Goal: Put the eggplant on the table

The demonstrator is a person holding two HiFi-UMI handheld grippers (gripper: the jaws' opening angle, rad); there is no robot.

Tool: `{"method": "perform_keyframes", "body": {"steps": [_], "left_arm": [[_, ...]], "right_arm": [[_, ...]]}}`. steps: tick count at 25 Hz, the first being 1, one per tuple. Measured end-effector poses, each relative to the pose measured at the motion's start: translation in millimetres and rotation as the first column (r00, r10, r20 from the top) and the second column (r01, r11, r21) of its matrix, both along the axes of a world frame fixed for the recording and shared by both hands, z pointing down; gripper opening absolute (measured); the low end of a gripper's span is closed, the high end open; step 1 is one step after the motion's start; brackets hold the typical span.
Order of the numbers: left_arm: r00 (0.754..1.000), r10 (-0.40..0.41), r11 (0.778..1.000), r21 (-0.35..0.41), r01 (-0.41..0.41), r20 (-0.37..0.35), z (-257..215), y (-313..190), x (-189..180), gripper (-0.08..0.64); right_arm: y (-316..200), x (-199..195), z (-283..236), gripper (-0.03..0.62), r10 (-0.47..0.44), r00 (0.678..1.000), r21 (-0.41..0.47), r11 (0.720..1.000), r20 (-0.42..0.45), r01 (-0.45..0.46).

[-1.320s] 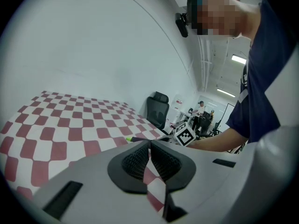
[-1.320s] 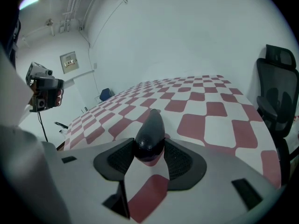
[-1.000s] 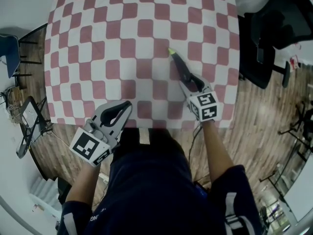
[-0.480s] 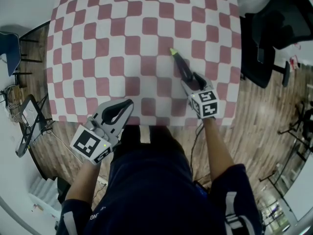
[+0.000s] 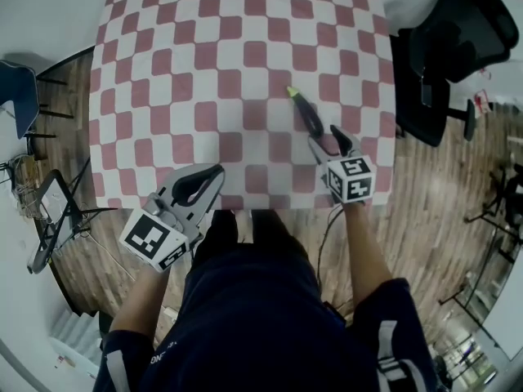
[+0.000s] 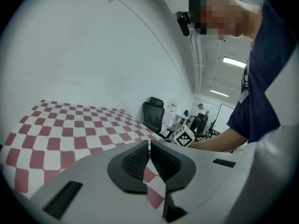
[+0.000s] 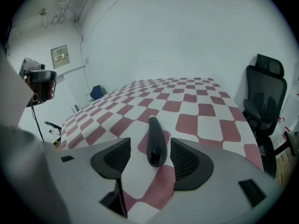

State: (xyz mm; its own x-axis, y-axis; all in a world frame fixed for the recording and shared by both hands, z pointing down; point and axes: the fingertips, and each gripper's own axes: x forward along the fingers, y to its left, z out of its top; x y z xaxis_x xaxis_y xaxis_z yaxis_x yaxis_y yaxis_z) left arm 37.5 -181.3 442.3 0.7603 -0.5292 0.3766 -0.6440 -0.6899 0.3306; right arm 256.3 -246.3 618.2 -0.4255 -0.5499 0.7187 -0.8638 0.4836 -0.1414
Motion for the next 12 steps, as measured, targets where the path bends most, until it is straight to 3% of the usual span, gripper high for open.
{"method": "perform_keyframes", "body": {"steps": [6, 12], "left_arm": [[0.999, 0.021, 0.997, 0.074, -0.019, -0.028, -28.9, 2.2, -10.2, 0.037], [0.998, 0.043, 0.988, 0.151, -0.035, -0.053, -61.4, 5.3, -22.2, 0.037]], "right_arm": [[2.9, -22.5, -81.1, 0.257, 0.046, 0.986, 0.081, 0.995, 0.158, -0.059], [13.9, -63.1, -166.2, 0.103, -0.048, 0.957, 0.189, 0.982, 0.286, -0.007]]}}
